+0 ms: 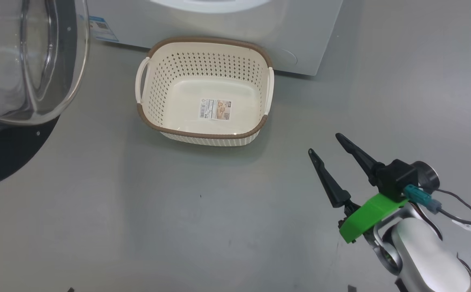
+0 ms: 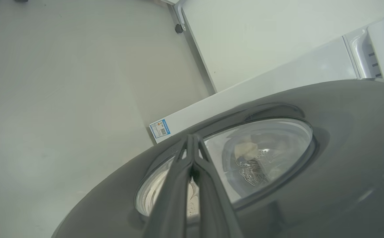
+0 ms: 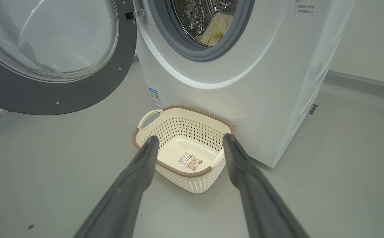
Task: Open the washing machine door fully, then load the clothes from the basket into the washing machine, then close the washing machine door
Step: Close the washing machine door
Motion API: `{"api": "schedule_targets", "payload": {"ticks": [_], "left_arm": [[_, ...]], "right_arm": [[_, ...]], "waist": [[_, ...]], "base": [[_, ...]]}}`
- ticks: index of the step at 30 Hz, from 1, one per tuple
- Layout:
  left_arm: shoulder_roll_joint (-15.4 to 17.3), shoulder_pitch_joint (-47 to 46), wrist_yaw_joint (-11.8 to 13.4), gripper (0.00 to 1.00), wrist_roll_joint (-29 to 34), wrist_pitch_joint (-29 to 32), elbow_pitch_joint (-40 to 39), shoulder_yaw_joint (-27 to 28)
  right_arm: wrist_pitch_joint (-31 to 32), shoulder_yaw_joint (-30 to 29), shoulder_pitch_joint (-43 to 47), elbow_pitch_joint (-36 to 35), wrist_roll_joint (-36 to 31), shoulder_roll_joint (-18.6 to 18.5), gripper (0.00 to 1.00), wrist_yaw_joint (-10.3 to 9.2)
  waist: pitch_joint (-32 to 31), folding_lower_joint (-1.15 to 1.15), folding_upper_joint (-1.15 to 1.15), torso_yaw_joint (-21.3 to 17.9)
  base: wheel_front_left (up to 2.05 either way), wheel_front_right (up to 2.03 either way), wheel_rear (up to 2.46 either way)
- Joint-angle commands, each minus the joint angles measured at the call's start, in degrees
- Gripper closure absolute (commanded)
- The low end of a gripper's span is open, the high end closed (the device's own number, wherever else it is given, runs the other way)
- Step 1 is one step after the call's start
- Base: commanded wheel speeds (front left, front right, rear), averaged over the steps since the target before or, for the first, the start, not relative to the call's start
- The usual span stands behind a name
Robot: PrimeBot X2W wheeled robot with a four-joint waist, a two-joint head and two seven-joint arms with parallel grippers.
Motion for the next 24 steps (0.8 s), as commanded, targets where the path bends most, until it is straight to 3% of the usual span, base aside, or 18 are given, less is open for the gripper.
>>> {"api": "schedule_targets", "payload": {"ticks": [1,24], "left_arm": [[3.7,1.0,-0.4,1.0,-0.5,0.7,-2.7,0.4],[-0.4,9.5,-0.4,1.0,-6.3,3.9,-14.2,-4.4]], "right_arm": [[-0.4,1.0,-0.4,-1.4,0.5,0.4,0.0,-0.16],[-0.4,1.7,0.8,-0.1,1.8,3.0,0.0,-0.16]], "waist": [[-0.5,0.0,0.0,0.1],[-5.9,0.0,0.0,-1.2]], "base": [[0.0,0.0,0.0],[0.0,0.0,0.0]]}}
